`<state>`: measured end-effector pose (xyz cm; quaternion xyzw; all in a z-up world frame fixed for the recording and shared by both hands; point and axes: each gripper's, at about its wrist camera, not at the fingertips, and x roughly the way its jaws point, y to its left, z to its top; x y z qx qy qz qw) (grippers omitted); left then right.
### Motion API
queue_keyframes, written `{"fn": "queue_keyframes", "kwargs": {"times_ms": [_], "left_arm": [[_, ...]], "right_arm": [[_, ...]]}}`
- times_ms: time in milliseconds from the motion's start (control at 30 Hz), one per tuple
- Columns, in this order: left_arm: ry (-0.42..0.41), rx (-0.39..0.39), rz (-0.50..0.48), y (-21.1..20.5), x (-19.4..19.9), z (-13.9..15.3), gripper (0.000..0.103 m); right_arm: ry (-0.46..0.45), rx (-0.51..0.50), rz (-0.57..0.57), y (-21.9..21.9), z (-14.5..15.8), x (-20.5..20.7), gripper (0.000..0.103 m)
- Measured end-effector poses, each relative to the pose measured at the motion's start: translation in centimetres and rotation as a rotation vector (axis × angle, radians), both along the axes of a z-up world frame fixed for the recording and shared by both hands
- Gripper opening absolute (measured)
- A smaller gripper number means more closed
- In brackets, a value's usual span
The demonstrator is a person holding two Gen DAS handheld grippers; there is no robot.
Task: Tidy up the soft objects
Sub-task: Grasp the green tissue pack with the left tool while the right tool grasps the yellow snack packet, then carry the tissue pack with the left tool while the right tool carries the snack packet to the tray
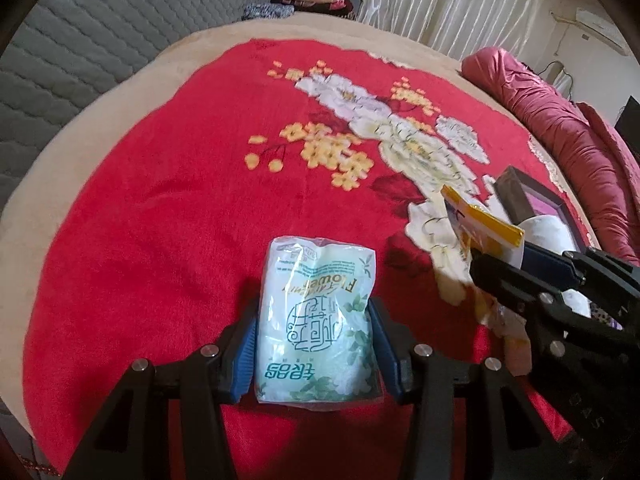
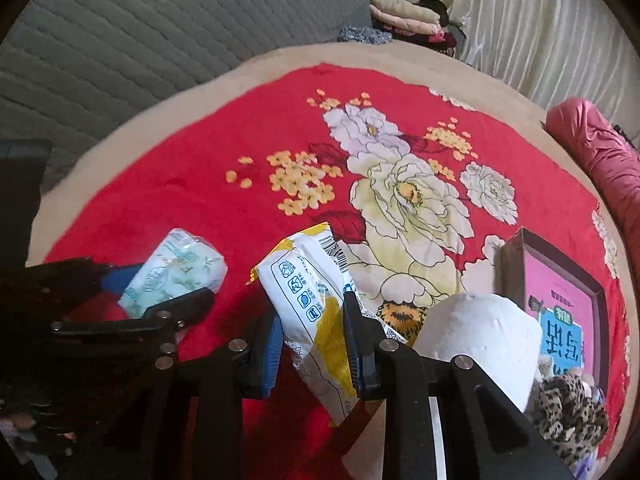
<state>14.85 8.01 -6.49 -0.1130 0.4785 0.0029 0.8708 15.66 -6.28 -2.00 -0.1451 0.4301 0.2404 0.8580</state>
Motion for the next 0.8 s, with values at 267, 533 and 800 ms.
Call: {"fn": "queue_keyframes", "kwargs": {"times_ms": [267,533,800], "left_arm": [[-0.039,0.013,-0.016,-1.1,-1.7,2.1,0.051],[-0.065,0.038,-0.018,-1.9,-3.5,4.0,0.051],[-0.093,0.051,-0.019,-2.4,-4.9,5.7,0.051]], "right_arm": [[-0.019,0.059,0.0,-1.3,2.6,-1.9,0.028],[-0.055,0.131,-0.007,-2.6,5.6,-3.6,0.028],[-0.06,0.171,-0.015,-3.7,7.1,-5.2,0.028]]}}
